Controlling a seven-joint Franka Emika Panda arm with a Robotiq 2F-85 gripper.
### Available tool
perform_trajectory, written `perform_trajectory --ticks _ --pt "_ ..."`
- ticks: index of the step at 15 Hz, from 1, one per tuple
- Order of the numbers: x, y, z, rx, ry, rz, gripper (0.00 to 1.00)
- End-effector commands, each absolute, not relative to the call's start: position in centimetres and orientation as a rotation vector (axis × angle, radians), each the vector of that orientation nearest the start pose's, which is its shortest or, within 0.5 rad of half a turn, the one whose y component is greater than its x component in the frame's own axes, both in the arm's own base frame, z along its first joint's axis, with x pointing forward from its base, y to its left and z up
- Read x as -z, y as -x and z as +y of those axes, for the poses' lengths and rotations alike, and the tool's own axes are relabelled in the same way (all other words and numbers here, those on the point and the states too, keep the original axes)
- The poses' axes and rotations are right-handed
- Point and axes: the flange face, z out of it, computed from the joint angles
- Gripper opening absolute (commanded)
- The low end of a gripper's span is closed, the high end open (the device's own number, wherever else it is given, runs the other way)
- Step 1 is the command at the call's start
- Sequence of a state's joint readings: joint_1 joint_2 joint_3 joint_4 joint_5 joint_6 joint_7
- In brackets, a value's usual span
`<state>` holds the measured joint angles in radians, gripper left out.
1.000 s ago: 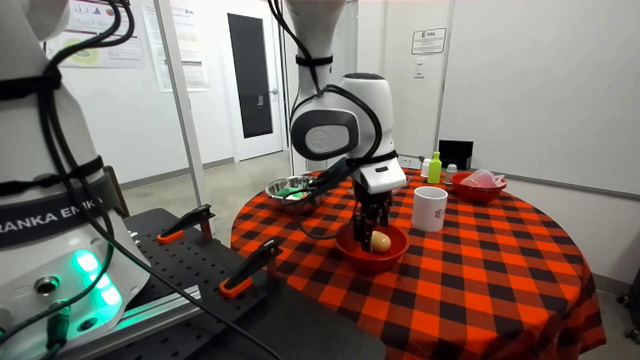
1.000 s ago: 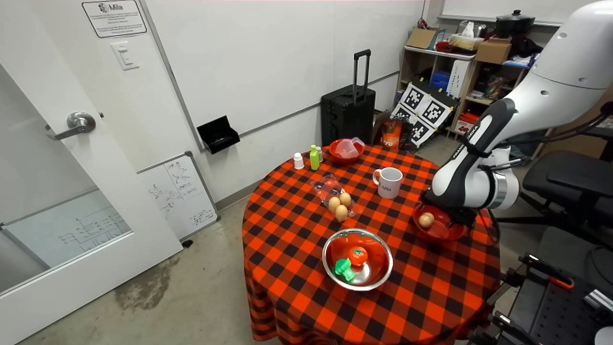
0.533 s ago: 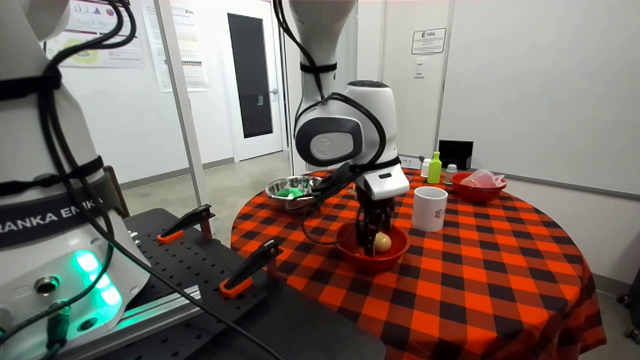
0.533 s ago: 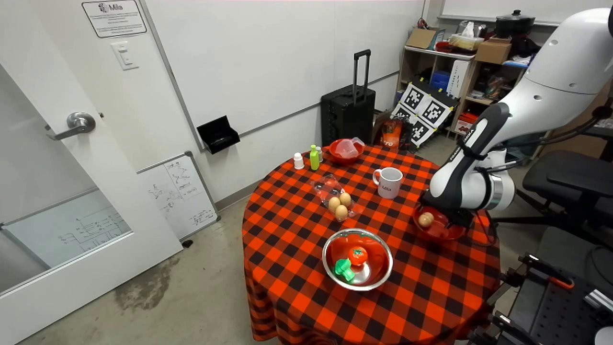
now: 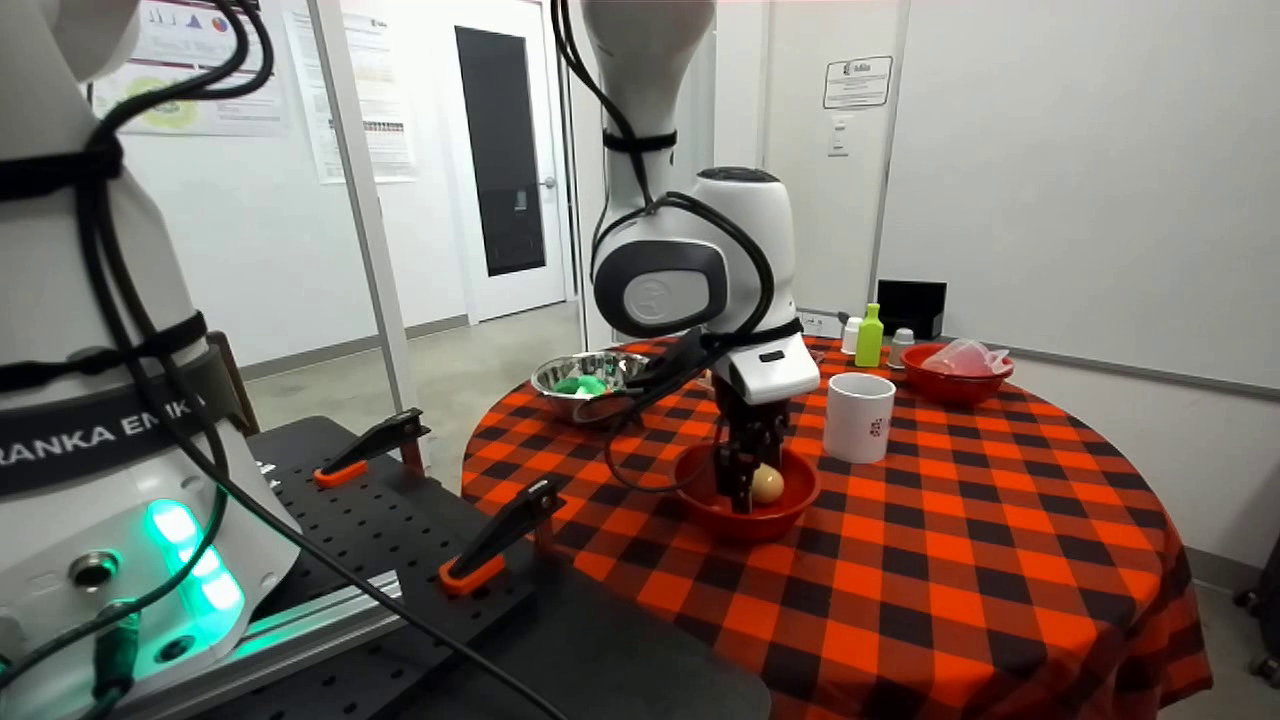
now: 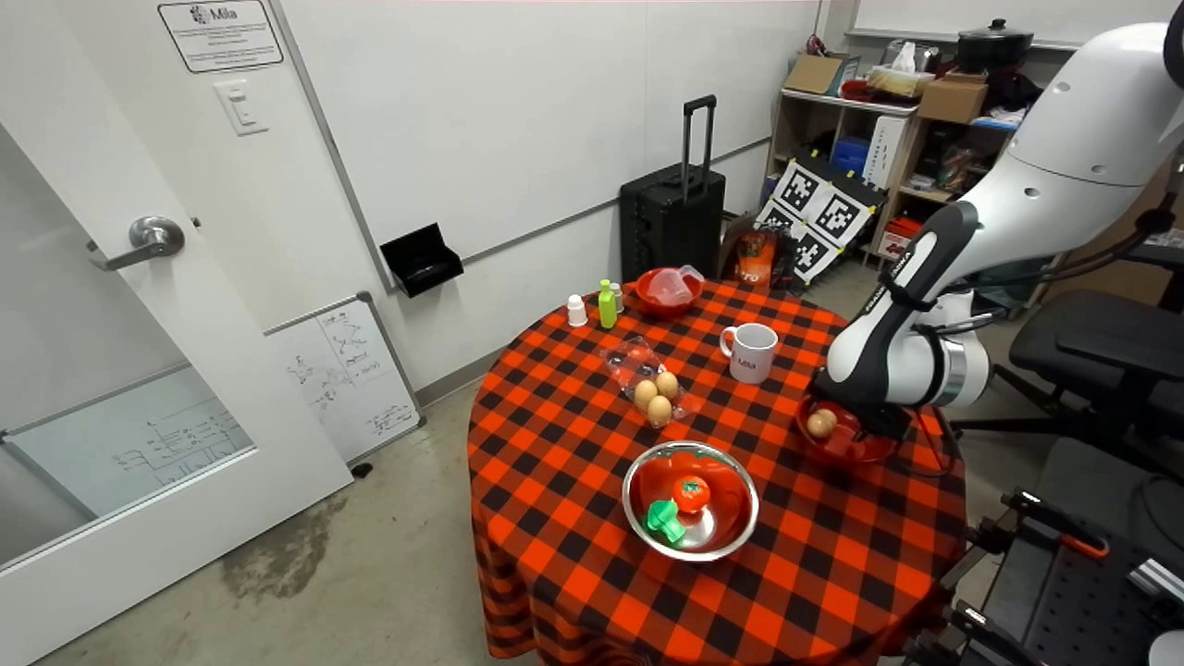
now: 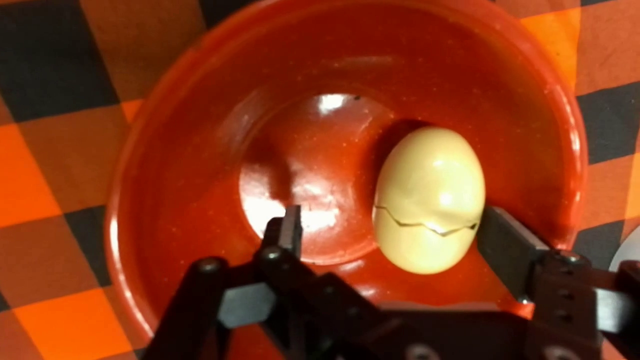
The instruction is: Remove the egg from the bowl and put it on the table
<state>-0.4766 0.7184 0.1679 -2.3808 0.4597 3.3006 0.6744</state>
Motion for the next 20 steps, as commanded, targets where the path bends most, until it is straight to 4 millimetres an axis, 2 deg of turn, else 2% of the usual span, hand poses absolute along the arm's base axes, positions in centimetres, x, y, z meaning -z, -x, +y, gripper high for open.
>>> perform_trajectory --ticks 1,3,5,6,7,8,10,12,15,20 --pt "-4.4 -43.9 -17.4 0.262 2.219 2.039 0.68" --pt "-4.3 -43.9 -17.2 0.259 2.217 2.039 0.50" --pt "-4.2 -43.9 -17.1 0.255 2.214 2.039 0.47" --pt "-4.1 -44.0 -17.0 0.254 2.214 2.039 0.41" --pt "-4.2 -44.0 -17.1 0.256 2.211 2.039 0.29" --pt "-4.2 -44.1 -17.0 0.257 2.210 2.040 0.23" --pt "-4.2 -44.1 -17.0 0.257 2.208 2.040 0.23" --pt "-5.2 -44.1 -16.9 0.277 2.191 2.039 0.23" --pt "-8.5 -43.8 -16.2 0.312 2.155 2.027 0.23" --pt "-15.8 -42.0 -14.0 0.436 2.179 1.947 0.23"
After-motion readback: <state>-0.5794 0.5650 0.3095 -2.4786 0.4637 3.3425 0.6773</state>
